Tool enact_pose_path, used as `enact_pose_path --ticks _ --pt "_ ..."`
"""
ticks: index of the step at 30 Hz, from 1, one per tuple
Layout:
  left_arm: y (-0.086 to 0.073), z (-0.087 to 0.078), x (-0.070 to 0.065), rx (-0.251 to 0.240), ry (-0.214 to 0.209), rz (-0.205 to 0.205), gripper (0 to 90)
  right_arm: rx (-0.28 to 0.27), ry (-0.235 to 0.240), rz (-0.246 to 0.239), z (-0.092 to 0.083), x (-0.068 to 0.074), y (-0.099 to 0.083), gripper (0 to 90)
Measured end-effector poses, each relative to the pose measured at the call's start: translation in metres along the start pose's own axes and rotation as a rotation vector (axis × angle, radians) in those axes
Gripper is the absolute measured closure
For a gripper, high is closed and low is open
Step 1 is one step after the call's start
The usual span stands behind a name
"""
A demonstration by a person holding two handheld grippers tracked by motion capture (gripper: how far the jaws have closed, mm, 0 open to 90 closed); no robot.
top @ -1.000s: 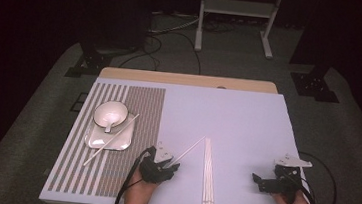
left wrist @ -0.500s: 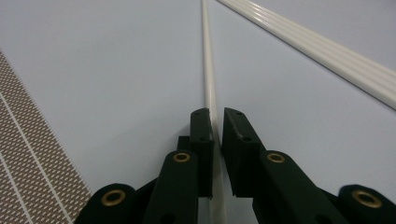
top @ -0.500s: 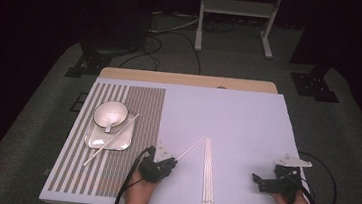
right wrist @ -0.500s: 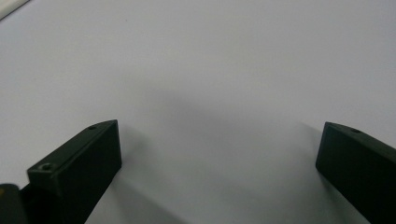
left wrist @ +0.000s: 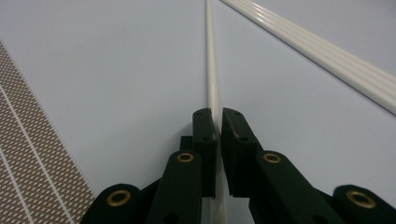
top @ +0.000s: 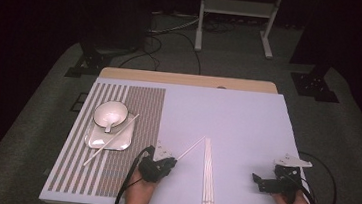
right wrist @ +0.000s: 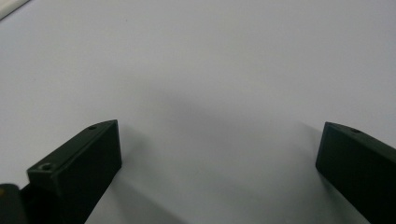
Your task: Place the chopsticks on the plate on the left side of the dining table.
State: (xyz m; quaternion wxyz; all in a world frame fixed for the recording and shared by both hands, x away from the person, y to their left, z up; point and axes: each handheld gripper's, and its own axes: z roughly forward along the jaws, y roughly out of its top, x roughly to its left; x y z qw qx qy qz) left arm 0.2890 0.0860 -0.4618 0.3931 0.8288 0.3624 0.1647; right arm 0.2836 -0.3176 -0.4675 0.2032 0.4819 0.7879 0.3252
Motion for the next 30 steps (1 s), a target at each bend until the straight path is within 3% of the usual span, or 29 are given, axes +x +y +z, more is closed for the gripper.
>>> enact_pose_path --ticks 30 --pt "0.007 -0.016 0.008 0.001 -0.036 -0.011 84.6 0.0 0.0 0.0 0.0 0.0 0.0 0.0"
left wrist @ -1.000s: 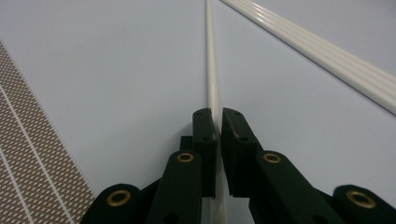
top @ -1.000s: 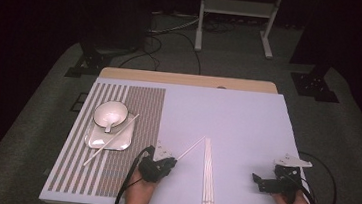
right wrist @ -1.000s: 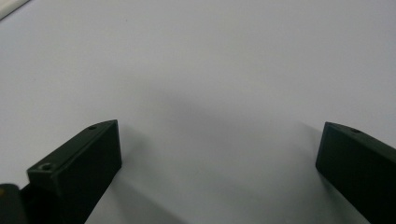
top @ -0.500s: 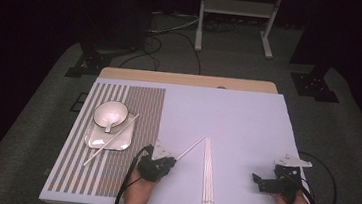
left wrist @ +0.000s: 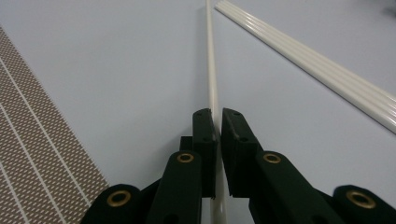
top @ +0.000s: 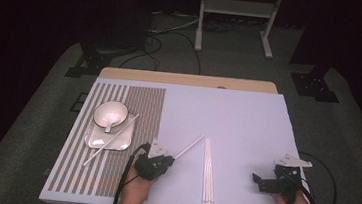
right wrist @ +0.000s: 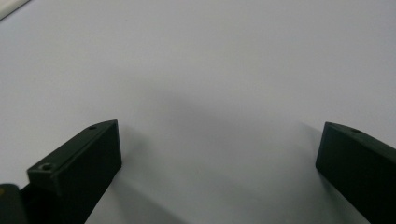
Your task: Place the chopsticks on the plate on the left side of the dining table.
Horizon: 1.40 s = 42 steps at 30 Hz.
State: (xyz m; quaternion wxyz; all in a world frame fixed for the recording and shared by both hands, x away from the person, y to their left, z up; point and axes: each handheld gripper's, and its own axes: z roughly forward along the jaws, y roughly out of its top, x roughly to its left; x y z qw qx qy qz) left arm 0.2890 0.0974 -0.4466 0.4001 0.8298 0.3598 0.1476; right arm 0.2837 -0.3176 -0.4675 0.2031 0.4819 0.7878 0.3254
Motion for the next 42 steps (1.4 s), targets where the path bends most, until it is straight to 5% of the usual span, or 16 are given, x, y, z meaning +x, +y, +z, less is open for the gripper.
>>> enact_pose_path --ticks 42 --pt "-0.01 -0.046 0.039 0.008 0.041 -0.053 84.6 0.0 0.0 0.0 0.0 0.0 0.0 0.0"
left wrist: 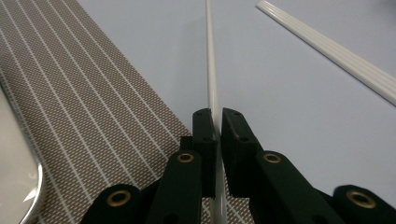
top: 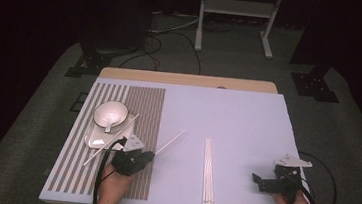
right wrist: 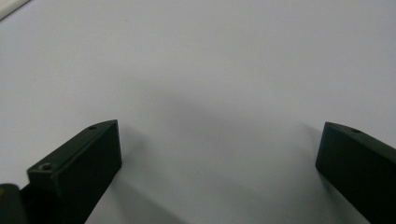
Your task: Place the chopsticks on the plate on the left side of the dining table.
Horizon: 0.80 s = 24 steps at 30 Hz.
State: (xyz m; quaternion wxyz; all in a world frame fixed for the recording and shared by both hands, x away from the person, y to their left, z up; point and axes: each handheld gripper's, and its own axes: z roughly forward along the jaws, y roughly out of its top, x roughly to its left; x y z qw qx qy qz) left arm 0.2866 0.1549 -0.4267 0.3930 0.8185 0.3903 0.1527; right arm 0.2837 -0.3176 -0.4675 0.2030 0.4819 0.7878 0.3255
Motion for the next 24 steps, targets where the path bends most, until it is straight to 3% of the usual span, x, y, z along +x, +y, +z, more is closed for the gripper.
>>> enact_pose_path --ticks 11,24 --pt "-0.004 -0.011 0.013 -0.002 0.024 -0.023 84.6 0.0 0.0 0.0 0.0 0.0 0.0 0.0" --pt "-0.011 -0.025 0.036 -0.011 0.084 -0.07 84.6 0.0 0.0 0.0 0.0 0.0 0.0 0.0"
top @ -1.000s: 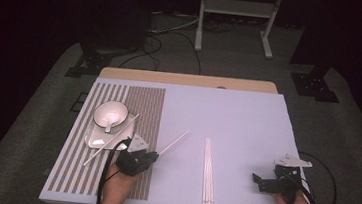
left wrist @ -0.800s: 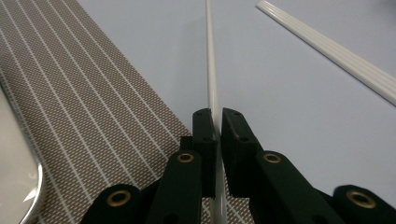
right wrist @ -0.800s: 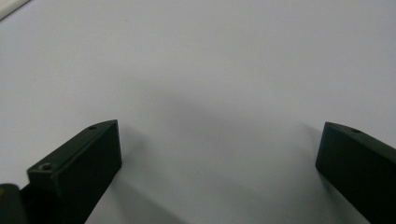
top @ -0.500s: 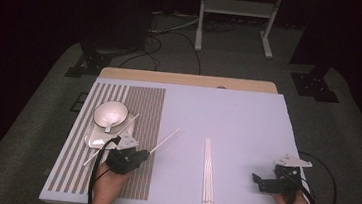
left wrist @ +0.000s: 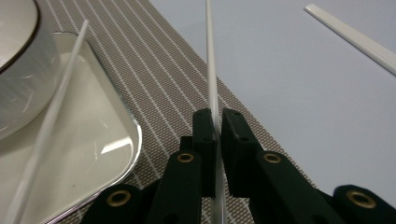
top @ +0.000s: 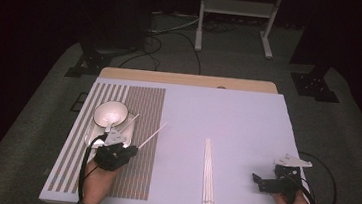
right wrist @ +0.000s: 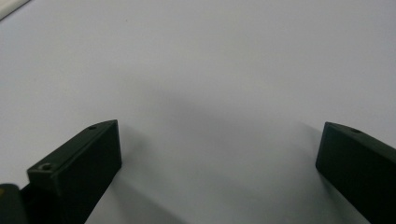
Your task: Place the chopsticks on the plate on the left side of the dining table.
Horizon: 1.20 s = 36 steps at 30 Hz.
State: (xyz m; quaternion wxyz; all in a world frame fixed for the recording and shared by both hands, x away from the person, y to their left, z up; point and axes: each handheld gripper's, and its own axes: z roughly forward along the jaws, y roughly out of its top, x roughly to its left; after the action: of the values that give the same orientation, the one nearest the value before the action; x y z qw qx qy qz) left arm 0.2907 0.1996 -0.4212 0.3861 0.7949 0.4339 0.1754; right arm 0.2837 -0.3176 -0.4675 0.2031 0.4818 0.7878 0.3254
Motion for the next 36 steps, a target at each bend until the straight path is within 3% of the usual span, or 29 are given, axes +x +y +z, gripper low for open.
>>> enact_pose_path --ticks 36 --pt "-0.011 -0.014 0.046 0.004 0.092 -0.078 84.5 0.0 0.0 0.0 0.0 0.0 0.0 0.0"
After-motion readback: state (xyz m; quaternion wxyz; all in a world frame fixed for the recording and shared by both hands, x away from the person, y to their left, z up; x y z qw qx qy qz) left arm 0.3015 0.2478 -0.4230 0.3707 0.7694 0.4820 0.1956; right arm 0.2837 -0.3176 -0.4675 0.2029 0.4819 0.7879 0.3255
